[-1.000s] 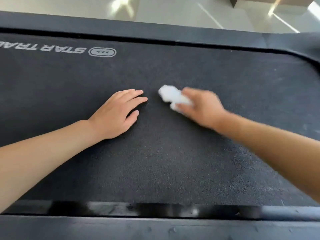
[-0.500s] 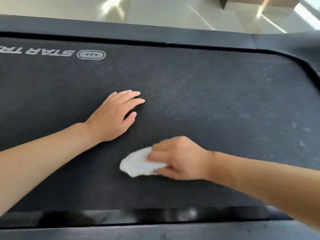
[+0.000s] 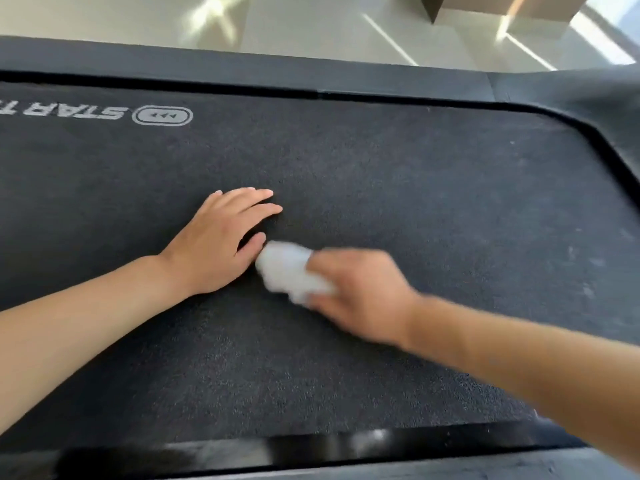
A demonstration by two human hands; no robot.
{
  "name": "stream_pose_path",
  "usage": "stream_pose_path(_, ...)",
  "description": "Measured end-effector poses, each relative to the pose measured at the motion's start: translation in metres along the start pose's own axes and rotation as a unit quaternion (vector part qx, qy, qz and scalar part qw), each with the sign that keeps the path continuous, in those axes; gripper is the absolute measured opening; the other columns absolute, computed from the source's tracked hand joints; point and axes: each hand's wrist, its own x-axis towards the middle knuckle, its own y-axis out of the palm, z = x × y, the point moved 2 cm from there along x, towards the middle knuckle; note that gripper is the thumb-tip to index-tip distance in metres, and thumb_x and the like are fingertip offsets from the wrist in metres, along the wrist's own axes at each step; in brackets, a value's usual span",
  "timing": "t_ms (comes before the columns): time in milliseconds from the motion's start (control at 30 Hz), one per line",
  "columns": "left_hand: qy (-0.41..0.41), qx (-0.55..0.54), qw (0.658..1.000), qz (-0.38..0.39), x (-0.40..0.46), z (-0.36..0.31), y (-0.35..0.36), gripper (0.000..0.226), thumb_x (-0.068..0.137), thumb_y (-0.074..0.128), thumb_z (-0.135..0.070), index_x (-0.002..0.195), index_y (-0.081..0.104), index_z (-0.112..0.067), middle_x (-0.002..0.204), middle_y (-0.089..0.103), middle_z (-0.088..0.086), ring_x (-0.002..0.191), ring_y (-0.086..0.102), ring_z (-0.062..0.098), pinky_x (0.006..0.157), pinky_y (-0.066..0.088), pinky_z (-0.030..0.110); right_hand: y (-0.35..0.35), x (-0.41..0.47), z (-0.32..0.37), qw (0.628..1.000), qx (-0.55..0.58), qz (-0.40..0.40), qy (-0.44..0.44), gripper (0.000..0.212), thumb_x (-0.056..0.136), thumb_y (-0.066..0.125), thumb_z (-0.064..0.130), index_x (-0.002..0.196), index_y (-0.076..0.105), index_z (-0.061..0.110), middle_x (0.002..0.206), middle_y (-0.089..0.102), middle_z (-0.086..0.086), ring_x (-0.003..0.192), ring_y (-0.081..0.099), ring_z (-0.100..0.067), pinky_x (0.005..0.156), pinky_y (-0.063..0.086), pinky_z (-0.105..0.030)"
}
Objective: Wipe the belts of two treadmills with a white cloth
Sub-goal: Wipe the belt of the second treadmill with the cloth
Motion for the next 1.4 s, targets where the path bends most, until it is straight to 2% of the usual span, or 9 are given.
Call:
stream_pose_path(167, -0.005, 0.002, 1.000, -0.012, 0.014, -0.002, 0.003, 0.055, 0.098, 0.038, -0.040, 0.148, 0.055, -0.024, 0.161, 0.045, -0.003, 0.151, 0.037, 0.023, 0.123, 0.024, 0.058, 0.001, -0.003, 0.008, 0.982, 0.038, 0.090, -0.162, 0.033, 0.100, 0.052, 0.049, 0.097, 0.058, 0.017, 0.089, 0.057, 0.002, 0.080, 0.058, -0.024, 0.064, 0.042, -0.035)
stream_pose_path(367, -0.010, -0.007, 1.000, -0.016, 0.012, -0.002, 0.005, 0.055, 0.099, 0.037, -0.043, 0.149, 0.054, -0.027, 0.162, 0.044, -0.007, 0.153, 0.034, 0.020, 0.125, 0.021, 0.057, -0.068, 0.049, -0.193, 0.924, -0.135, -0.122, 0.337, 0.043, 0.092, 0.051, 0.066, 0.108, 0.051, 0.027, 0.090, 0.064, -0.005, 0.092, 0.065, -0.035, 0.069, 0.040, -0.036)
stream_pose_path(467, -0.014, -0.009, 1.000, -0.018, 0.013, -0.002, 0.005, 0.054, 0.099, 0.037, -0.043, 0.148, 0.054, -0.028, 0.161, 0.044, -0.008, 0.152, 0.034, 0.019, 0.126, 0.021, 0.056, -0.070, 0.054, -0.198, 0.893, -0.152, -0.140, 0.400, 0.043, 0.095, 0.049, 0.056, 0.120, 0.052, 0.021, 0.088, 0.062, -0.010, 0.093, 0.064, -0.040, 0.071, 0.044, -0.038)
stream_pose_path(633, -0.012, -0.008, 1.000, -0.018, 0.015, -0.001, 0.005, 0.055, 0.095, 0.043, -0.039, 0.147, 0.055, -0.028, 0.161, 0.045, -0.007, 0.151, 0.037, 0.020, 0.125, 0.023, 0.054, -0.007, 0.029, -0.037, 0.993, -0.036, -0.039, 0.108, 0.034, 0.090, 0.061, 0.060, 0.094, 0.049, 0.029, 0.089, 0.064, 0.005, 0.085, 0.065, -0.028, 0.068, 0.049, -0.037)
stream_pose_path(800, -0.011, -0.002, 1.000, -0.021, 0.015, -0.002, 0.005, 0.055, 0.096, 0.039, -0.042, 0.146, 0.057, -0.027, 0.160, 0.047, -0.006, 0.150, 0.038, 0.021, 0.123, 0.024, 0.053, 0.012, 0.000, 0.027, 0.975, 0.049, 0.103, -0.192, 0.026, 0.099, 0.057, 0.043, 0.100, 0.059, 0.017, 0.091, 0.058, -0.001, 0.083, 0.059, -0.028, 0.067, 0.045, -0.038)
stream_pose_path(933, -0.020, -0.009, 1.000, -0.007, 0.012, -0.005, 0.005, 0.058, 0.097, 0.035, -0.043, 0.150, 0.054, -0.026, 0.163, 0.043, -0.006, 0.154, 0.034, 0.021, 0.125, 0.021, 0.056, -0.029, 0.034, -0.099, 0.991, -0.059, -0.060, 0.100, 0.037, 0.090, 0.060, 0.065, 0.093, 0.049, 0.030, 0.082, 0.053, 0.014, 0.083, 0.063, -0.023, 0.066, 0.038, -0.029)
stream_pose_path(1100, -0.038, -0.032, 0.999, -0.011, 0.009, -0.007, 0.008, 0.054, 0.099, 0.041, -0.035, 0.151, 0.053, -0.026, 0.165, 0.040, -0.008, 0.157, 0.029, 0.019, 0.127, 0.017, 0.054, -0.081, 0.027, -0.210, 0.875, -0.148, -0.162, 0.432, 0.039, 0.095, 0.044, 0.055, 0.106, 0.049, 0.018, 0.086, 0.061, -0.010, 0.088, 0.063, -0.040, 0.070, 0.038, -0.037)
stream_pose_path(1300, -0.050, -0.043, 0.997, -0.038, 0.017, -0.010, 0.012, 0.054, 0.095, 0.041, -0.035, 0.146, 0.057, -0.025, 0.161, 0.046, -0.005, 0.153, 0.033, 0.019, 0.126, 0.020, 0.057, -0.015, 0.000, -0.032, 0.995, -0.023, -0.040, 0.084, 0.029, 0.096, 0.060, 0.046, 0.090, 0.040, 0.026, 0.081, 0.052, 0.009, 0.075, 0.057, -0.026, 0.059, 0.040, -0.035)
stream_pose_path(1400, -0.036, -0.035, 0.998, -0.034, 0.026, -0.012, 0.012, 0.056, 0.095, 0.038, -0.039, 0.145, 0.057, -0.025, 0.160, 0.046, -0.005, 0.152, 0.033, 0.019, 0.124, 0.020, 0.057, 0.005, -0.020, 0.015, 0.988, 0.036, 0.077, -0.129, 0.022, 0.099, 0.055, 0.039, 0.098, 0.054, 0.017, 0.089, 0.056, 0.000, 0.079, 0.056, -0.028, 0.063, 0.046, -0.039)
